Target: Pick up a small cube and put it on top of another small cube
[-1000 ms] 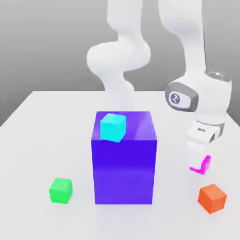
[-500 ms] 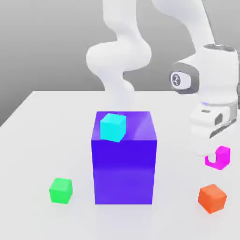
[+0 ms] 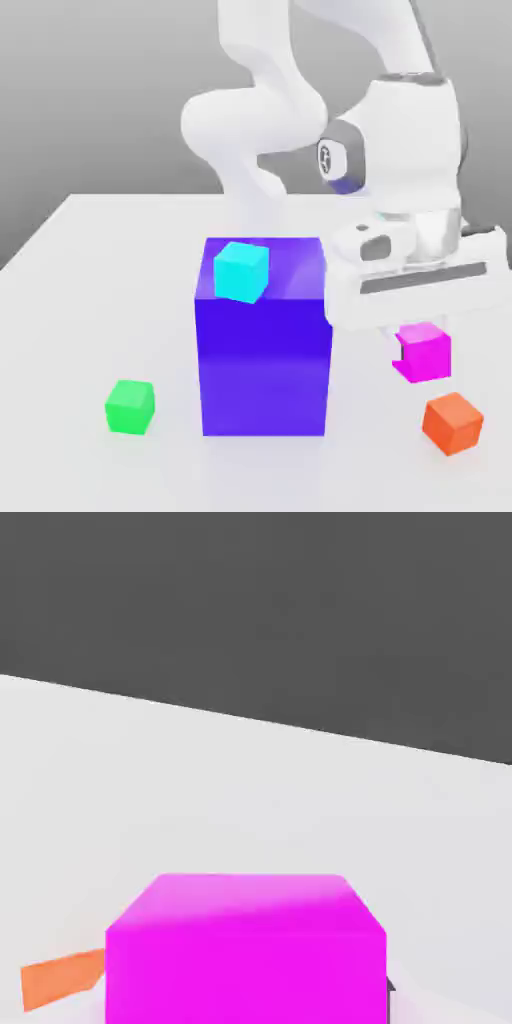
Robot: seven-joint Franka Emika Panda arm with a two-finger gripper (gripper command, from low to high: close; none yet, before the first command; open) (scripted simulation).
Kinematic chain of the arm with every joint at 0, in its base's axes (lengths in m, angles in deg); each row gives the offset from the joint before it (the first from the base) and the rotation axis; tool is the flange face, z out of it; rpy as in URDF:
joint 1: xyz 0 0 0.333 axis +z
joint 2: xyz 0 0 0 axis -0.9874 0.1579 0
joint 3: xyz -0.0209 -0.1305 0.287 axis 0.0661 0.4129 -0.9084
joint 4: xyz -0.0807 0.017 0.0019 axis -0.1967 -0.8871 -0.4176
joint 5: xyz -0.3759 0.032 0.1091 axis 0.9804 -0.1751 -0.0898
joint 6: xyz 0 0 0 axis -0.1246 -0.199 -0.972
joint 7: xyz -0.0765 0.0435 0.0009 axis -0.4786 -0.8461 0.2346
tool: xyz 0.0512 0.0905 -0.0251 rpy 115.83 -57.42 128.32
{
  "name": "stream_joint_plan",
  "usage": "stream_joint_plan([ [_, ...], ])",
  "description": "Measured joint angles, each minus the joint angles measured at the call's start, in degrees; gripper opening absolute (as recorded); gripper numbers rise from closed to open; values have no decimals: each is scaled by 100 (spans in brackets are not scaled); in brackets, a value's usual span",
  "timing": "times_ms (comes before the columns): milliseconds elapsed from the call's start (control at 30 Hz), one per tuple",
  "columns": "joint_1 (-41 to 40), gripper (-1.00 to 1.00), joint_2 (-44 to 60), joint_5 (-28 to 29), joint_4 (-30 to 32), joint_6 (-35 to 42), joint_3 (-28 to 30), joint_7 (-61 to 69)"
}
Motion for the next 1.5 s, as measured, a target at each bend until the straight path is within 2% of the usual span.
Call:
stream_joint_plan([
  [567, -1260, -100, -189, 698, -229, 217, 464, -2391],
  [1300, -3002, -100, -131, 578, 278, 1038, 1514, -6131],
  [1500, -3091, -100, 227, 259, 403, 870, 1637, -6327],
])
